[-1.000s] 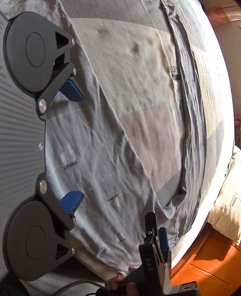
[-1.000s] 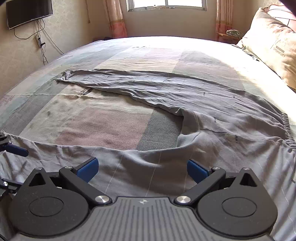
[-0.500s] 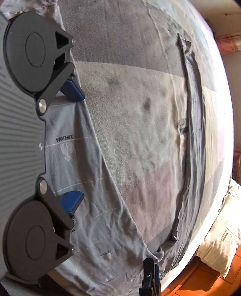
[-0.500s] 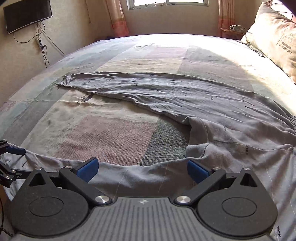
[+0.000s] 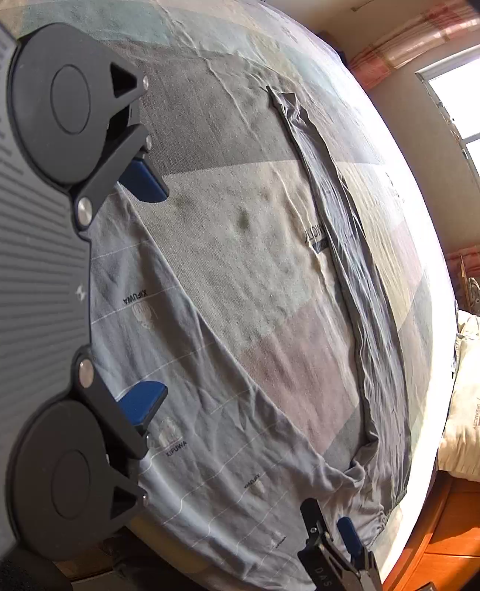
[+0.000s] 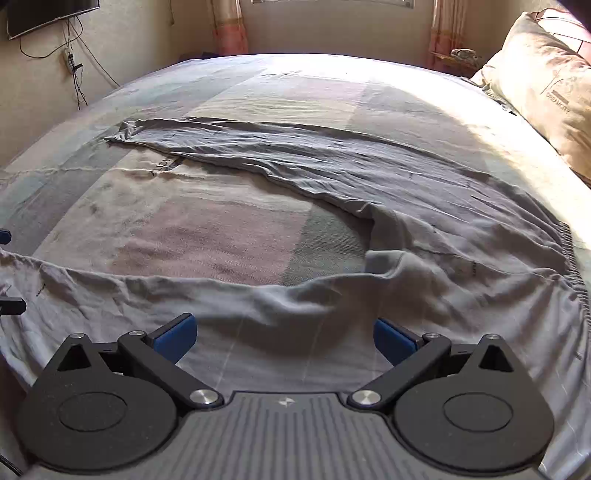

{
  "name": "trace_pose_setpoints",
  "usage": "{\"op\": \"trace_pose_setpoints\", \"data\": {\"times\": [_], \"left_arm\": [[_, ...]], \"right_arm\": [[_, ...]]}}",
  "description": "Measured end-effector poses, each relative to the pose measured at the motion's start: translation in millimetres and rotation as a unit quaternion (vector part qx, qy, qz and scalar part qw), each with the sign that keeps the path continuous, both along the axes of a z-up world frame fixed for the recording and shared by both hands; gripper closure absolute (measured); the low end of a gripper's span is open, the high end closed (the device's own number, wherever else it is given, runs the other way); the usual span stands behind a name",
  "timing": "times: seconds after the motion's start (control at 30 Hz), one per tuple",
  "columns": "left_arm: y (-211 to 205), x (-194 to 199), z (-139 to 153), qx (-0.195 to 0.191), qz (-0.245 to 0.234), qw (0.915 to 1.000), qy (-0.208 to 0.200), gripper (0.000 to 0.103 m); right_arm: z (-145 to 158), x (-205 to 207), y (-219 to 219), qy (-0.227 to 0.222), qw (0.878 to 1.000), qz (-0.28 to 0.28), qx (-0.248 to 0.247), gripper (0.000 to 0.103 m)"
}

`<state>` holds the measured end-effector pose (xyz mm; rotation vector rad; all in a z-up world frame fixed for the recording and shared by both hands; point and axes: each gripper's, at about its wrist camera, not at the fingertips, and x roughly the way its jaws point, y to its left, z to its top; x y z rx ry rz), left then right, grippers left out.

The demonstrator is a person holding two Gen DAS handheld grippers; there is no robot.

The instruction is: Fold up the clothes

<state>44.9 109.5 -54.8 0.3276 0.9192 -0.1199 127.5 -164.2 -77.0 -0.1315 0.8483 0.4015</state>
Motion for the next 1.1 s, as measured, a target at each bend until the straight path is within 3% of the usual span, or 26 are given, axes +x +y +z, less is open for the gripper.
{"op": "trace_pose_setpoints", "data": {"times": [0.1,0.17,0.33,0.47,0.7,0.87,1.1], "left_arm": [[-15.3,-2.3,-2.4,-0.005,-0.017,0.9998,0.004,0.001],[-26.1,0.4,-4.0,-0.018,-0.022,0.9996,0.007,0.001],[-60.9,4.7,-6.9,-0.065,-0.045,0.9967,0.018,0.001],[-86.4,3.6,-20.0,-0.089,-0.062,0.9933,0.039,0.001],[-86.2,-13.3,-42.7,-0.081,-0.024,0.9927,0.086,0.001],[-82.8,-12.9,-24.1,-0.075,-0.026,0.9924,0.095,0.001],[-120.7,34.7,-18.2,-0.153,-0.045,0.9836,0.085,0.001]], "right_arm": [[-3.0,-31.1,-32.2,-0.006,0.999,-0.038,-0.025,0.0],[-19.2,-42.1,-60.0,0.016,0.997,-0.076,-0.026,0.0],[-39.1,-58.6,-95.9,0.015,0.994,-0.108,0.032,0.0],[-42.4,-60.4,-89.0,-0.003,0.995,-0.102,0.012,0.0],[-45.9,-68.4,-91.9,-0.031,0.994,-0.099,0.021,0.0],[-47.3,-70.3,-92.4,-0.04,0.994,-0.098,0.024,0.0],[-48.8,-73.9,-93.9,-0.049,0.994,-0.095,0.028,0.0]]}}
